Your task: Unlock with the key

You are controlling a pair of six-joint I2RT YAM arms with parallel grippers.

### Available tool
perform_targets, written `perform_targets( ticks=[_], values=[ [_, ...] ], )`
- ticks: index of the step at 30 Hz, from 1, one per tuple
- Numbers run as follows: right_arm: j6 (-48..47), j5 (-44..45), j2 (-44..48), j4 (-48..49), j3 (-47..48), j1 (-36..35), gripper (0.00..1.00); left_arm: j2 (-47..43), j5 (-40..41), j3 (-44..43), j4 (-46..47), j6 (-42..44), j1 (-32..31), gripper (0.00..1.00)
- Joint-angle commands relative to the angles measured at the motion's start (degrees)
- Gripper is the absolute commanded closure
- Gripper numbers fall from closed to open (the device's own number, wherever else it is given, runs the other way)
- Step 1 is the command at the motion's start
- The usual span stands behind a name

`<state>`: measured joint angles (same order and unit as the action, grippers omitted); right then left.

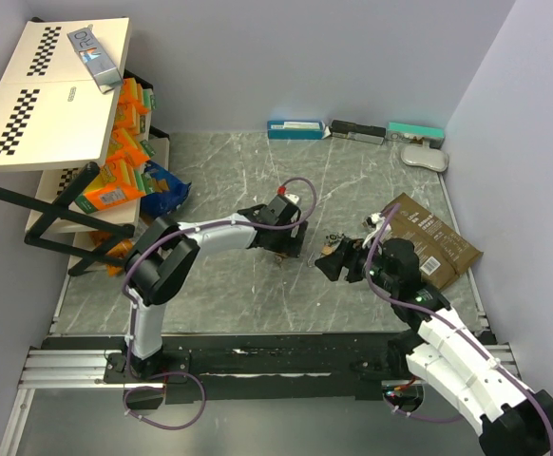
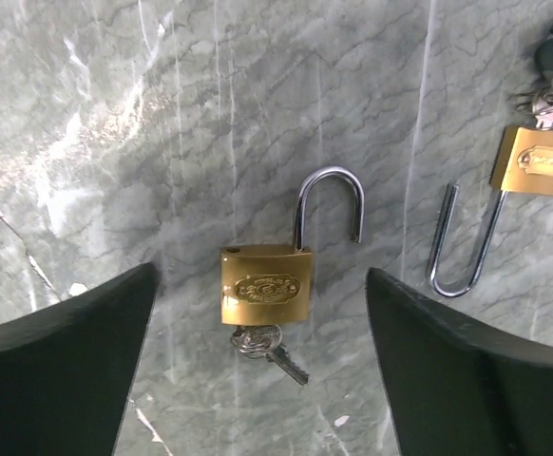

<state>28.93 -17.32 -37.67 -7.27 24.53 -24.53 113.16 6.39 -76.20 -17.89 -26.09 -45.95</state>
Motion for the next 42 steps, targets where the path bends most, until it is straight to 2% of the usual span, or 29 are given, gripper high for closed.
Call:
perform_targets(
  ticks=[1, 5, 10, 13, 17, 21, 22, 25, 28, 34, 42],
  values=[
    [1.3, 0.4, 0.2, 3.5, -1.9, 1.8, 0.13, -3.7, 2.4, 1.5, 1.3, 0.6, 0.2, 0.01],
    [1.3, -0.9, -0.5, 4.8, -3.4, 4.4, 0.13, -9.7, 2.8, 4.0, 5.9, 1.5, 0.5, 0.01],
    [1.6, -2.7, 0.9, 6.1, -5.6, 10.5, 0.12, -19.5, -1.2, 14.5, 17.0, -1.9, 7.8, 0.00],
    [1.4, -4.3, 2.5, 5.2, -6.3, 14.2, 0.11, -27.3, 0.2, 21.1, 22.0, -0.1, 10.4, 0.01],
    [0.0, -2.6, 6.2, 2.0, -5.5, 16.3, 0.11, -41.7, 1.3, 27.4, 25.0, 4.0, 10.9, 0.01],
    [-1.9, 2.1, 11.9, -2.9, -2.3, 16.5, 0.11, -55.5, -1.4, 31.1, 26.9, 5.1, 10.9, 0.01],
    [-2.6, 2.9, 13.0, -3.7, -1.7, 16.5, 0.11, -60.5, -1.5, 31.6, 26.8, 5.1, 10.9, 0.01],
    [-4.5, 6.0, 16.0, -7.2, 0.3, 16.5, 0.11, -67.8, -0.7, 32.0, 24.1, 5.5, 10.9, 0.01],
    [-6.2, 8.3, 18.6, -8.9, 1.5, 16.5, 0.11, -71.8, 0.3, 30.7, 19.1, 5.5, 10.9, 0.01],
    [-7.9, 10.5, 23.0, -8.8, 1.2, 16.4, 0.11, -74.1, 3.0, 28.7, 12.7, 6.3, 10.9, 0.01],
    [-8.8, 10.4, 23.4, -9.1, 1.9, 16.5, 0.11, -74.8, 3.4, 29.8, 13.0, 6.9, 10.9, 0.01]
  ],
)
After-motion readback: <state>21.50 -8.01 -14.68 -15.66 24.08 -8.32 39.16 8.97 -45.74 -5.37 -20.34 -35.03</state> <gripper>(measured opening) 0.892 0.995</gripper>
